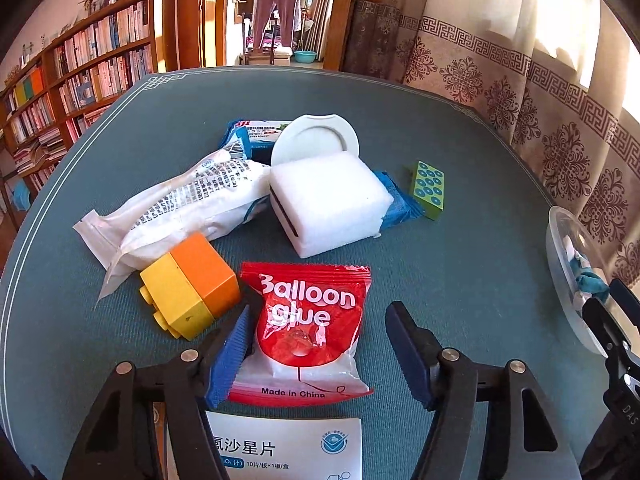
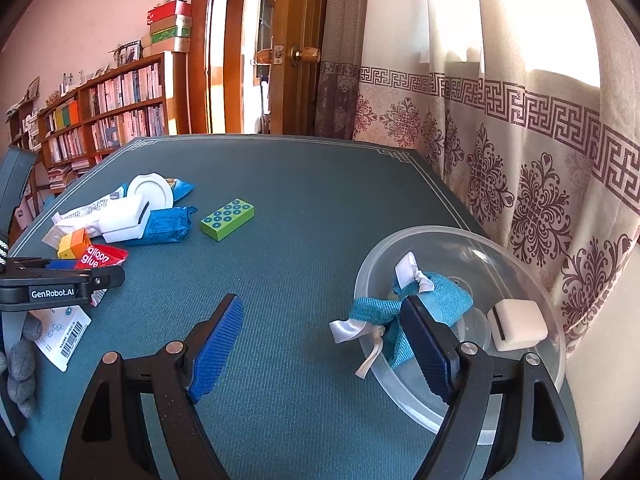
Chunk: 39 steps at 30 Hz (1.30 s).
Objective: Organize objects
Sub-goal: 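Move the left gripper to the red Balloon glue packet and grasp it, then grasp the green dotted block with the right gripper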
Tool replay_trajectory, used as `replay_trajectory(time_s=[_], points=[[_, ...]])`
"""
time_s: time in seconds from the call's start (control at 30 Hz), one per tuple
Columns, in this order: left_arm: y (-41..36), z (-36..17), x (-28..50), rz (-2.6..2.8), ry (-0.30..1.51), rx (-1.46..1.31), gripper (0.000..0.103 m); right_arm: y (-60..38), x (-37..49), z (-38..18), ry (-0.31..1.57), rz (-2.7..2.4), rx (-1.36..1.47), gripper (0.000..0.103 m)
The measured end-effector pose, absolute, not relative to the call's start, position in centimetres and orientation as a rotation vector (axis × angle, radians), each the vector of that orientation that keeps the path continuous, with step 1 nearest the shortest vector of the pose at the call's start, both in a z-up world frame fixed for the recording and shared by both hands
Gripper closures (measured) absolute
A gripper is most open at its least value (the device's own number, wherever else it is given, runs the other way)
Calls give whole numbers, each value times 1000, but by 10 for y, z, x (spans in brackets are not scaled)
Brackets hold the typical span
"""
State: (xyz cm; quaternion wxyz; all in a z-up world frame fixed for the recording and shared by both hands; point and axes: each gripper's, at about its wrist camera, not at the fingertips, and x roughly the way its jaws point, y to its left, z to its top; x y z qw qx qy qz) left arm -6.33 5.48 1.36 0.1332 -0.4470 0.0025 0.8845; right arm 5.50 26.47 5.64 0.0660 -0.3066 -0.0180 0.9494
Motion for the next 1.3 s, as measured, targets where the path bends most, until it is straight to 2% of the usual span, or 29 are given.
replay_trajectory(time_s=[0.13, 0.17, 0.5, 0.9, 1.0, 1.13, 1.3], points=[[55, 13, -63, 2586, 37, -1289, 52, 262, 53, 64, -59, 2891, -908, 21], [54, 13, -63, 2587, 35, -1283, 53, 261, 52, 66, -63, 2897, -904, 21], [60, 22, -49, 2609, 87, -1169, 55, 252, 10, 68, 21, 2978, -1032, 21], [57, 28, -41, 2591, 57, -1114, 55, 232, -79, 29, -12, 2931, -1353, 21], [55, 26, -43, 2589, 42, -1125, 55, 228, -96, 20, -66, 2910, -1380, 21], [54, 27, -44, 2585, 33, -1122, 55, 230, -115, 12, -14, 2907, -1423, 21], [54, 25, -43, 2576, 45, -1124, 55, 223, -133, 9, -44, 2916, -1403, 21]])
